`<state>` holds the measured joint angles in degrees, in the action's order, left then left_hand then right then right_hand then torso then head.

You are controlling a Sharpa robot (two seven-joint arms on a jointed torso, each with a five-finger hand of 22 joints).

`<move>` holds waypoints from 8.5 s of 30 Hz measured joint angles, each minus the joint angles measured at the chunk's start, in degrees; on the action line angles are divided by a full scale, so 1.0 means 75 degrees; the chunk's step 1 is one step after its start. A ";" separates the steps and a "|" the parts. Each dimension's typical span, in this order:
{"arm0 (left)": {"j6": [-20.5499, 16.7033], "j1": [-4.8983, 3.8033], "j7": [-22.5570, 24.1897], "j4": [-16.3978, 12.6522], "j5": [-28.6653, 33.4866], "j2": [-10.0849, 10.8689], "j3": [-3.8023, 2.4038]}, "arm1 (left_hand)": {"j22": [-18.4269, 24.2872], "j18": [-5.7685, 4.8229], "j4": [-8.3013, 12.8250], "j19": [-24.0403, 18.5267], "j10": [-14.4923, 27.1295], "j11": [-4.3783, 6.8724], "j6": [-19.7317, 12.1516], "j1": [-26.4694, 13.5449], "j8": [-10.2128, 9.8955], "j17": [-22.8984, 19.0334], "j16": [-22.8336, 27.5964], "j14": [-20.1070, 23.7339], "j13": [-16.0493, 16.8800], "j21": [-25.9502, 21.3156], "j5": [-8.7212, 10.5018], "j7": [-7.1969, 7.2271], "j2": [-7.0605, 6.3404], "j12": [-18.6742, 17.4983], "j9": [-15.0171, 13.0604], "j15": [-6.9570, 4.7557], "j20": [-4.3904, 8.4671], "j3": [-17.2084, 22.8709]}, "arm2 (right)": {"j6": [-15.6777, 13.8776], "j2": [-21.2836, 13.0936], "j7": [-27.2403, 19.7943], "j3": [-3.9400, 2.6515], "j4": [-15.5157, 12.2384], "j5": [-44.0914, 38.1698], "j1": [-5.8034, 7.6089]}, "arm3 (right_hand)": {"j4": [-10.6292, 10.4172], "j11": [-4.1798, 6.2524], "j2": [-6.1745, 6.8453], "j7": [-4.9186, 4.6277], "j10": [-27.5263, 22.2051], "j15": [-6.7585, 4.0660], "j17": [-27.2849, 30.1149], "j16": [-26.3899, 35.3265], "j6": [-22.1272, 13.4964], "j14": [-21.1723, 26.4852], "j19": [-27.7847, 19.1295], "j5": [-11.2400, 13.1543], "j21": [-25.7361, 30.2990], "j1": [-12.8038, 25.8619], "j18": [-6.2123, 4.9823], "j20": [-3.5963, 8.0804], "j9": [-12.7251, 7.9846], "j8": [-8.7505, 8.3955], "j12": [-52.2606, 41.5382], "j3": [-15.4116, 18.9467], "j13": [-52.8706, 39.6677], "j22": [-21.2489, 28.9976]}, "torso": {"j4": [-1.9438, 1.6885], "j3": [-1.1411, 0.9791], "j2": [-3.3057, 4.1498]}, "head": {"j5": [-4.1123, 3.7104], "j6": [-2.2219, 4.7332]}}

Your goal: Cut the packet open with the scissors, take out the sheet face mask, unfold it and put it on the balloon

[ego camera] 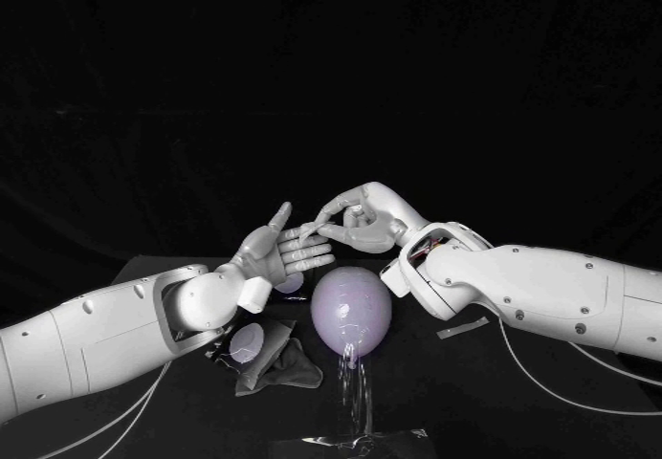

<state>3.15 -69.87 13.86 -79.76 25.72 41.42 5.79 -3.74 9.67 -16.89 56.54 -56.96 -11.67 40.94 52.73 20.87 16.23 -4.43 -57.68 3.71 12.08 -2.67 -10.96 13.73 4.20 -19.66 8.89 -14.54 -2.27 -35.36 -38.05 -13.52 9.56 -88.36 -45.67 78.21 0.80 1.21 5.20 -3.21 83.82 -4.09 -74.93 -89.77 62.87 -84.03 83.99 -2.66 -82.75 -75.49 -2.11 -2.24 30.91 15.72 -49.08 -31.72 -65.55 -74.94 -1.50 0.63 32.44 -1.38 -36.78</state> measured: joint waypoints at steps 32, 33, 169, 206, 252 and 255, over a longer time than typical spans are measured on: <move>-0.0049 -0.0002 -0.0051 0.0021 -0.0422 -0.0011 0.0004 | 0.0001 -0.0004 0.0579 0.0231 -0.0312 0.0095 0.0300 0.3612 0.0138 -0.0195 0.0000 -0.0256 0.0000 -0.0293 0.0000 -0.0028 -0.0750 -0.0001 0.0394 -0.0093 0.0068 0.0177 | 0.0200 -0.0322 0.0465 0.0070 -0.0236 -0.0971 -0.0213 | 0.0187 -0.0490 0.0644 -0.0608 -0.0658 0.0315 0.0003 0.0611 -0.1316 0.0015 -0.0370 -0.0003 0.1211 0.0345 -0.0120 -0.0264 0.0022 -0.0927 0.1670 0.0277 0.0793 -0.0001 | -0.0005 0.0004 -0.0001 | 0.0041 -0.0029; -0.0057 -0.0002 -0.0051 0.0022 -0.0437 -0.0011 0.0004 | 0.0001 -0.0004 0.0613 0.0230 -0.0312 0.0095 0.0300 0.3728 0.0139 -0.0203 0.0000 -0.0256 0.0000 -0.0294 0.0000 -0.0028 -0.0778 -0.0001 0.0414 -0.0093 0.0068 0.0211 | 0.0199 -0.0331 0.0466 0.0072 -0.0243 -0.0977 -0.0217 | 0.0187 -0.0497 0.0644 -0.0618 -0.0688 0.0315 0.0002 0.0617 -0.1326 0.0015 -0.0385 -0.0003 0.1241 0.0345 -0.0123 -0.0279 0.0009 -0.0933 0.1714 0.0277 0.0816 -0.0001 | -0.0005 0.0004 -0.0001 | 0.0042 -0.0029; -0.0471 -0.0001 0.1006 -0.0025 -0.3363 0.0120 0.0006 | -0.0544 -0.0116 0.2222 0.0172 -0.0952 0.0381 0.1501 0.4289 0.0333 -0.0475 0.0001 -0.0935 -0.0019 0.0618 0.0005 -0.0084 -0.2061 -0.0056 0.0803 -0.0362 0.0478 0.5004 | 0.0250 -0.0387 0.1294 0.0077 -0.0302 0.1416 -0.0303 | -0.1617 -0.0367 0.0201 -0.0452 -0.0394 0.0286 -0.0001 0.0249 -0.0476 -0.0012 -0.0025 -0.0648 0.0313 0.1633 -0.0098 -0.0274 -0.0400 -0.1242 0.0131 0.0942 0.0022 0.0001 | -0.0004 0.0003 0.0001 | 0.0010 -0.0168; -0.0456 0.0000 0.1008 -0.0069 -0.2609 0.0107 0.0003 | -0.0436 0.0012 0.1584 0.0022 -0.0924 0.0354 0.1356 0.3539 0.0349 -0.0463 0.0030 -0.0905 -0.0019 0.0594 0.0006 -0.0132 -0.1814 -0.0056 0.0720 -0.0332 0.0327 0.5214 | 0.0915 -0.0464 0.1474 0.0087 -0.0386 0.1253 -0.0544 | -0.1658 -0.0537 0.0505 -0.0591 -0.0744 0.0371 -0.0002 0.0434 -0.0836 0.0015 -0.0138 -0.0087 0.0726 0.1024 -0.0064 -0.0386 -0.0491 -0.1464 0.0496 0.1909 0.0218 0.0001 | 0.0001 0.0000 0.0005 | 0.0031 -0.0268; -0.0636 -0.0005 0.0804 -0.0113 -0.2327 0.0076 -0.0002 | -0.0383 0.0000 0.1661 0.0108 -0.0924 0.0354 0.1312 0.3564 0.0407 -0.0431 0.0030 -0.0894 -0.0018 0.0531 0.0022 -0.0088 -0.1898 -0.0056 0.0673 -0.0320 0.0299 0.5331 | 0.0203 -0.0305 0.0189 0.0085 -0.0482 0.2050 -0.0634 | -0.1088 -0.0369 0.0290 -0.0477 -0.0505 0.0259 0.0004 0.0094 -0.0475 0.0017 -0.0001 -0.0058 0.0311 0.0378 -0.0059 -0.0220 -0.0459 -0.1271 0.0045 0.1341 0.0055 0.0000 | -0.0004 0.0004 -0.0002 | 0.0027 -0.0385; -0.0648 -0.0005 0.0802 -0.0113 -0.2327 0.0081 -0.0002 | -0.0383 0.0000 0.1661 0.0108 -0.0924 0.0354 0.1312 0.3564 0.0406 -0.0431 0.0030 -0.0894 -0.0018 0.0532 0.0022 -0.0088 -0.1898 -0.0056 0.0673 -0.0320 0.0299 0.5331 | 0.0228 -0.0317 0.0226 0.0085 -0.0480 0.2033 -0.0634 | -0.1113 -0.0369 0.0307 -0.0477 -0.0505 0.0259 0.0003 0.0116 -0.0475 0.0017 -0.0001 -0.0058 0.0311 0.0394 -0.0059 -0.0220 -0.0467 -0.1271 0.0057 0.1366 0.0071 0.0000 | -0.0004 0.0004 -0.0002 | 0.0028 -0.0389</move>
<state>-1.71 -69.90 19.87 -80.61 8.27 42.02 5.77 -6.61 9.67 -4.43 57.34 -63.89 -9.02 50.79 79.46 23.91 13.00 -4.21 -64.38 3.57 16.06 -2.50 -11.62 -0.51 3.78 -14.62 6.49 -12.30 37.71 -33.65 -40.43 -11.83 10.20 -91.96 -30.42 73.45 -7.55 -1.56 7.50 -6.78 80.03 -2.15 -74.90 -88.90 59.31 -83.90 83.99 -3.09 -80.42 -72.53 -2.55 -3.89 27.41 6.18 -48.65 -21.47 -65.02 -74.95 -1.53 0.65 32.43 -1.18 -39.70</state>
